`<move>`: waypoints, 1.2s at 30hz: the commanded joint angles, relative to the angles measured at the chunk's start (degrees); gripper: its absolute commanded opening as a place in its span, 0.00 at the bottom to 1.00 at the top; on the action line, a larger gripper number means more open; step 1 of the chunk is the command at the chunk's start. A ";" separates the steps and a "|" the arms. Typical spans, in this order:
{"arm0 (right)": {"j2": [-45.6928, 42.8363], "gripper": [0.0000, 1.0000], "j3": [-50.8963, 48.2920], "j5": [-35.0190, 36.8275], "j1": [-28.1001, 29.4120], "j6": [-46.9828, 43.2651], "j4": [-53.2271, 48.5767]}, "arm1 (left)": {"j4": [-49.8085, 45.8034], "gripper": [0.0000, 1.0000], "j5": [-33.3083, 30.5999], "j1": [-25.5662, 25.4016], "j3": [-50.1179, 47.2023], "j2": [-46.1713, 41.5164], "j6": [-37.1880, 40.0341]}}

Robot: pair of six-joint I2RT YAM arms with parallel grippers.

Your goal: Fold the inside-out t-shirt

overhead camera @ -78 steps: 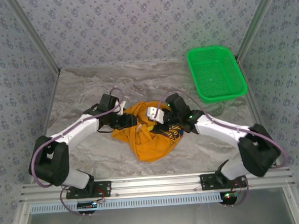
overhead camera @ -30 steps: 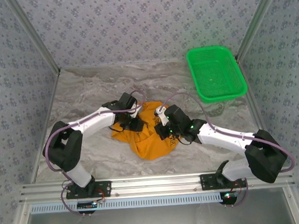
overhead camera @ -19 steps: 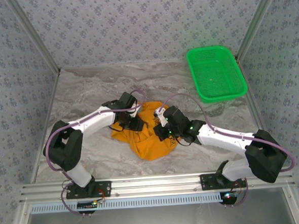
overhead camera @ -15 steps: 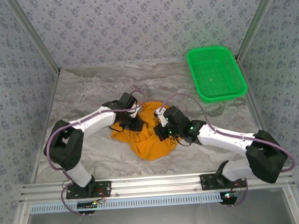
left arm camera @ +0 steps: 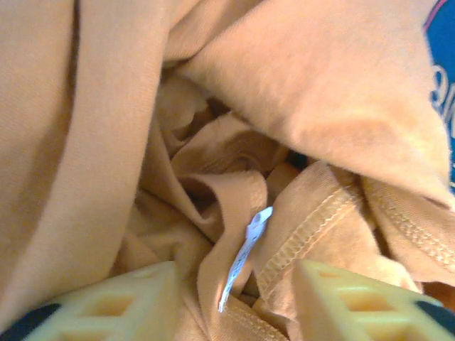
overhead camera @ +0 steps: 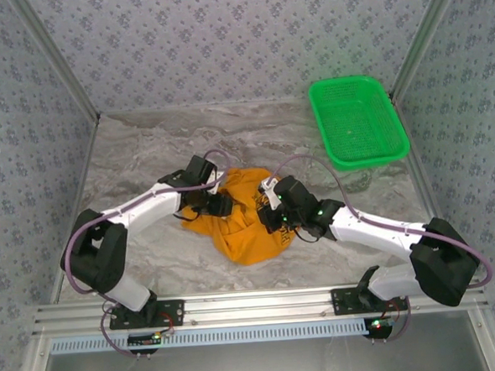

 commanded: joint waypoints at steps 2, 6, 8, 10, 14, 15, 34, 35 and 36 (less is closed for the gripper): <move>-0.71 0.00 0.02 0.43 -0.21 0.59 -0.05 | 1.65 0.31 1.88 0.21 -1.16 1.54 -0.19; -0.49 0.00 0.34 0.59 -0.21 0.47 -0.59 | 2.20 0.29 1.98 0.73 -1.68 3.23 -0.55; -0.38 0.00 0.49 0.61 -0.08 0.82 -0.63 | 2.11 0.32 1.62 0.99 -1.72 3.76 -0.46; -0.11 0.00 0.45 0.81 -0.02 1.21 -0.74 | 2.20 0.34 1.49 1.13 -1.87 4.04 -0.37; 0.74 0.01 0.95 1.17 0.50 2.65 -1.67 | 1.59 0.44 1.53 1.28 -1.71 4.08 -0.78; 1.01 0.09 1.42 1.50 0.77 3.03 -2.38 | 1.11 0.47 1.37 1.29 -1.49 3.44 -0.97; 12.57 0.20 16.13 10.88 4.49 13.22 -22.68 | 3.44 0.35 4.18 2.06 -3.61 3.69 -3.63; 12.52 0.11 16.18 10.98 4.50 13.22 -22.26 | 3.99 0.27 5.33 2.06 -3.57 3.80 -3.39; 12.37 0.03 16.28 11.52 4.59 13.22 -21.94 | 4.48 0.21 6.36 2.06 -3.43 3.60 -3.07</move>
